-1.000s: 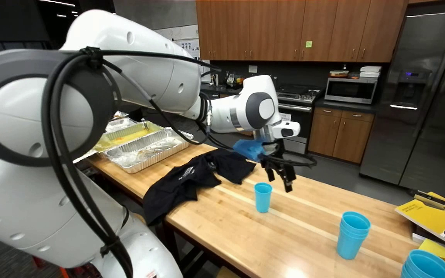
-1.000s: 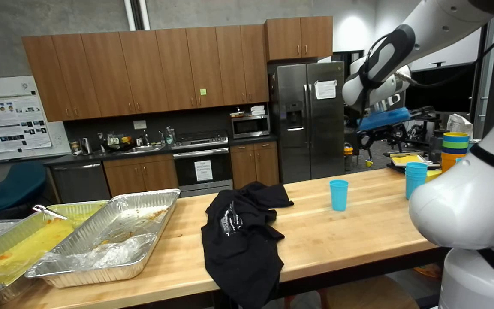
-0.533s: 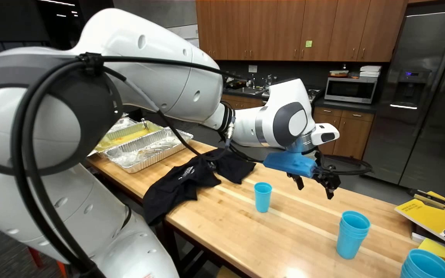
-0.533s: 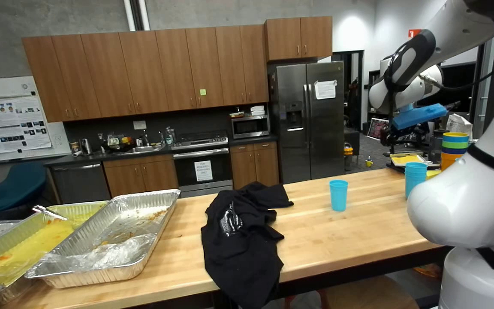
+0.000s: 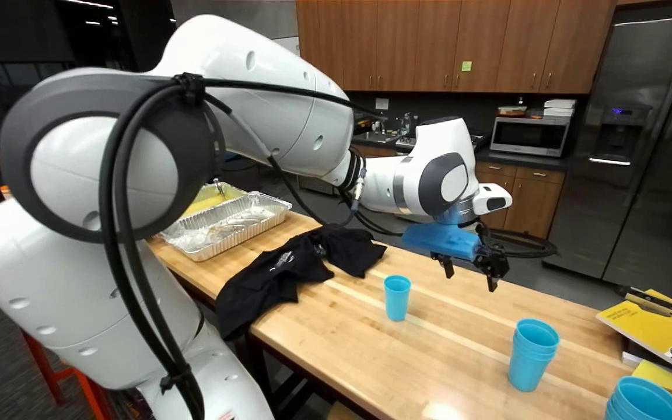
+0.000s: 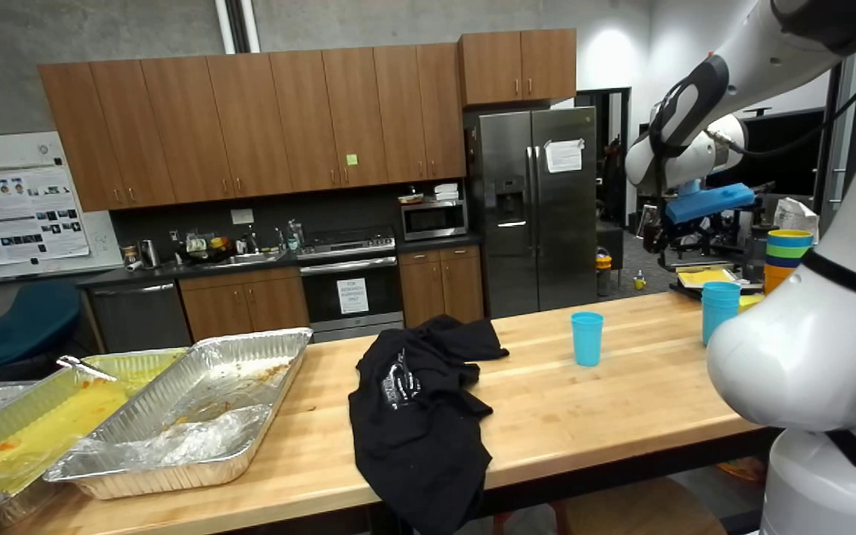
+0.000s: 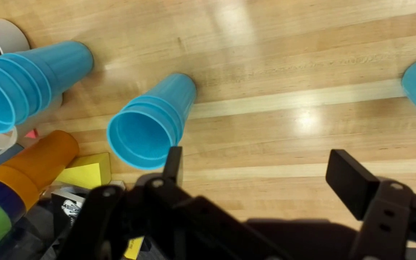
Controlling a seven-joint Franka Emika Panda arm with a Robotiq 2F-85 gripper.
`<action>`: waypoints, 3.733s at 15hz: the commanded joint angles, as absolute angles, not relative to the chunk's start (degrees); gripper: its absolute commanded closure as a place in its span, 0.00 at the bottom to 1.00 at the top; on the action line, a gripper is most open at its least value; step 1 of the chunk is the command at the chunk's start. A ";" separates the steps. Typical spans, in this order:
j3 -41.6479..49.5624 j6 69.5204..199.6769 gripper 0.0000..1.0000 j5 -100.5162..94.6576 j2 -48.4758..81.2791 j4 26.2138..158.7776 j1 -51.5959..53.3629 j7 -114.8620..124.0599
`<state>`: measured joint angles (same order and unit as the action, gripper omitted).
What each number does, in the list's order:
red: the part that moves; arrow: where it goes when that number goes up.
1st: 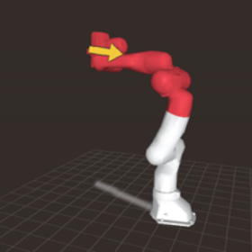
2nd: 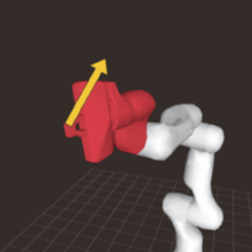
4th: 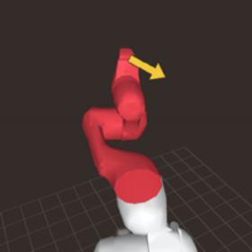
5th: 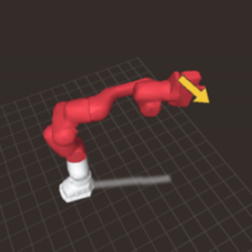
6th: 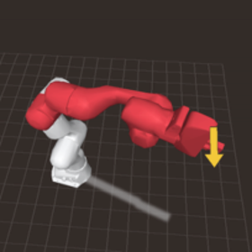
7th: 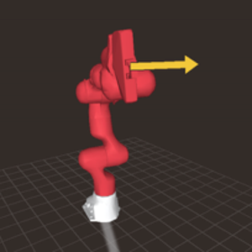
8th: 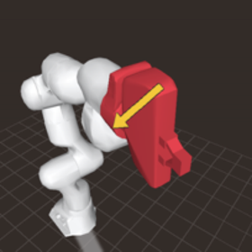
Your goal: Move the blue cup on the left to the right.
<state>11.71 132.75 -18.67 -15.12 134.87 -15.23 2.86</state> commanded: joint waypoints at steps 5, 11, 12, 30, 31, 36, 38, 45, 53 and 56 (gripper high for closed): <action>6.20 132.53 0.00 -14.50 -15.06 135.12 -9.92 6.22; 1.62 132.12 0.00 -15.26 -14.95 135.77 -6.74 9.82; 1.02 132.09 0.00 -15.27 -14.93 135.91 -6.41 10.55; 2.78 137.94 0.00 -12.35 -7.33 132.73 -6.20 8.89; 2.47 138.20 0.00 -12.89 -6.83 132.92 -6.04 9.04; 1.72 138.89 0.00 -12.98 -5.43 133.93 -4.47 7.08; 1.27 139.07 0.00 -13.35 -5.14 134.00 -3.73 7.03; 0.27 139.65 0.00 -13.92 -2.11 131.82 -2.36 8.32; 0.46 138.47 0.00 -13.97 2.58 128.78 -1.80 8.35; 0.37 137.96 0.00 -14.46 3.71 127.90 -1.24 8.91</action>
<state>0.20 139.18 -14.01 2.31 129.83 -2.19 8.34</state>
